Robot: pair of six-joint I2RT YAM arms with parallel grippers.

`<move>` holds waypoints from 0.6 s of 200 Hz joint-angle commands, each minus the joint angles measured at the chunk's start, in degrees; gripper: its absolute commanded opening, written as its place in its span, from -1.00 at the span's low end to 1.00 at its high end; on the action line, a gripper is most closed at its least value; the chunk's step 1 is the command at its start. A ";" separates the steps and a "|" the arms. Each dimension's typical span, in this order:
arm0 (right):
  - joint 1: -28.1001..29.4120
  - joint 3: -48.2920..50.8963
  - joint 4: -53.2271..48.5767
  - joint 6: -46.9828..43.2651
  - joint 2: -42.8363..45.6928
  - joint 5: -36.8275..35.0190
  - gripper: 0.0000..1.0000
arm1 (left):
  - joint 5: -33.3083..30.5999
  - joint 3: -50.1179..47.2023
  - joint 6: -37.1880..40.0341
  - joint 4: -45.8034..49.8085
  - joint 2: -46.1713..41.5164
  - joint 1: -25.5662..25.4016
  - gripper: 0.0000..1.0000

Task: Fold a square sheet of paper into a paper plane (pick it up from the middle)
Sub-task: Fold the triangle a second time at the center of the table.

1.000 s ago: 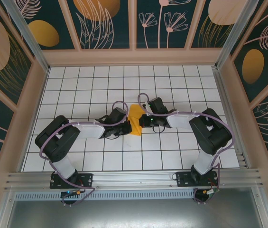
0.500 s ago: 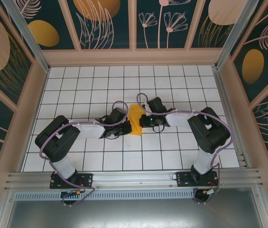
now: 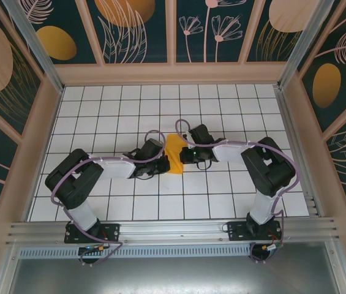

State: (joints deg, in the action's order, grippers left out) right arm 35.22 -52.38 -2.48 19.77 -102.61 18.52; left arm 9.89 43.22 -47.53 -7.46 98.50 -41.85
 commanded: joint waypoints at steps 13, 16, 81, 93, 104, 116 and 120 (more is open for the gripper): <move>-0.40 -1.58 -1.52 -1.39 -1.41 -1.03 -1.00 | -2.40 -0.23 1.30 5.53 0.47 0.45 -0.98; -0.34 -1.58 -1.54 -1.40 -1.44 -0.96 -1.00 | -2.37 -0.24 1.30 5.45 0.48 0.55 -0.98; -0.24 -0.90 -1.54 -1.05 -1.94 -0.50 -1.00 | -1.21 -0.25 1.34 4.75 0.03 0.45 -0.94; -0.15 -0.45 -1.25 -0.87 -1.85 -0.21 -1.00 | -0.76 0.00 1.39 4.49 0.03 0.50 -0.90; -0.09 -0.20 -0.99 -0.79 -2.02 0.27 -1.00 | -0.32 0.23 1.38 4.32 -2.01 0.45 -0.85; 0.08 0.08 -1.02 -0.79 -2.11 -0.01 -1.00 | -0.28 0.69 1.30 4.38 -2.88 0.48 -0.82; 0.19 0.24 -1.00 -0.79 -2.14 -0.01 -1.00 | -0.46 1.00 1.29 4.53 -3.18 0.50 -0.80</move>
State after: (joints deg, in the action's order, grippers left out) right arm 35.24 -52.47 -2.44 19.79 -102.98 18.52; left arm 9.98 43.22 -47.24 -6.33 97.80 -41.76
